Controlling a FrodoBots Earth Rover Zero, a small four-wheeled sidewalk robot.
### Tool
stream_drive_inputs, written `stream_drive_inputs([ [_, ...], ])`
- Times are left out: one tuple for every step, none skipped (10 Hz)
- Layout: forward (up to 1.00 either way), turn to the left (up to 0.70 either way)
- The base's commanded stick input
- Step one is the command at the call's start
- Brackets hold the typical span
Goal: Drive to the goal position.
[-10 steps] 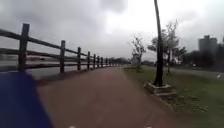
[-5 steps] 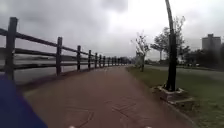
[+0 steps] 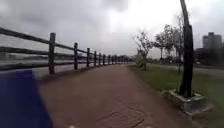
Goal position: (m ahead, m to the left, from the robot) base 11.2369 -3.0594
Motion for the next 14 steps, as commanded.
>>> stream_drive_inputs([
  [0.85,-0.34],
  [0.85,-0.34],
  [0.85,-0.24],
  [0.85,0.09],
  [0.85,0.06],
  [0.85,0.09],
  [0.85,0.15],
  [0.85,0.16],
  [0.85,0.17],
  [0.85,0.15],
  [0.85,0.08],
  [0.85,0.00],
  [0.85,0.00],
  [0.85,0.00],
])
